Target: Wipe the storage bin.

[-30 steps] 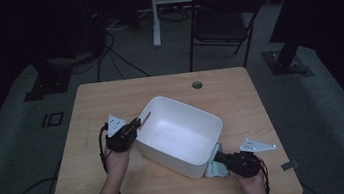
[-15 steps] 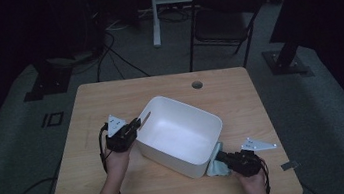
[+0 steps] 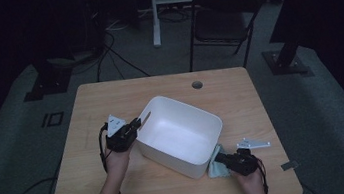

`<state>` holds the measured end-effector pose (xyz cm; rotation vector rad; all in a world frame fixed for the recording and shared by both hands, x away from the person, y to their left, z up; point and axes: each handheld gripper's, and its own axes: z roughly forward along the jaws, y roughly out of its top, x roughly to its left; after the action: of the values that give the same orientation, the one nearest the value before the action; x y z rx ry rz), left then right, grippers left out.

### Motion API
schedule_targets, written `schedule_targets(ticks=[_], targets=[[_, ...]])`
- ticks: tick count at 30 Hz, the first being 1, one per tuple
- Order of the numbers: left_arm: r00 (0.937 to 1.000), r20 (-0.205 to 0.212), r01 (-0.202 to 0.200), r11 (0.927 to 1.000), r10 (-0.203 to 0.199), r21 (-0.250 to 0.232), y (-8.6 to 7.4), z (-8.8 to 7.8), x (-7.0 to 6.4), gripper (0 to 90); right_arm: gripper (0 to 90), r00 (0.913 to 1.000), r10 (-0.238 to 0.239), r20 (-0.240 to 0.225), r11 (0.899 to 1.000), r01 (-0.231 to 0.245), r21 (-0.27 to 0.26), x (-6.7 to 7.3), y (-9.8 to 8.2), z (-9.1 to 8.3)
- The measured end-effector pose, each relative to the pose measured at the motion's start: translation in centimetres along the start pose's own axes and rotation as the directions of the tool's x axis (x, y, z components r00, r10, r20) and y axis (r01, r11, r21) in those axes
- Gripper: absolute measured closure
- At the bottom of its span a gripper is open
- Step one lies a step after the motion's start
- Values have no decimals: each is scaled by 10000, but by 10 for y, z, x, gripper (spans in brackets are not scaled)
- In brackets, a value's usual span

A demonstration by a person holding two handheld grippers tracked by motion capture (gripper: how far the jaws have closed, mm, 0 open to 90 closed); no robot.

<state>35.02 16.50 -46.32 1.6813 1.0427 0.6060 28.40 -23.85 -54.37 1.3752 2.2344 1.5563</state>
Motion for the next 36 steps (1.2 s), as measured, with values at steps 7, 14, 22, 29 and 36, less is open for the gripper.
schedule_targets(ticks=[7,14,22,29,36], targets=[[10000,-85,40,10000,-41,-33,0,0,-1,852,853,9984,415,-383,9955,-446,-841,-5,12,-16],[10000,17,-50,10000,50,35,0,1,-1,853,853,9991,-103,-406,9716,4,-2367,-2,50,-43],[9998,58,-182,9998,181,113,2,1,-2,855,853,9994,-273,213,9863,304,-1622,-7,47,-29],[9999,81,-70,10000,70,70,1,2,-1,855,853,9999,135,95,9898,-120,-1418,-16,37,-20],[9999,77,-71,9999,70,71,1,2,-1,855,853,9991,381,190,9938,-359,-1053,-24,30,-12]])
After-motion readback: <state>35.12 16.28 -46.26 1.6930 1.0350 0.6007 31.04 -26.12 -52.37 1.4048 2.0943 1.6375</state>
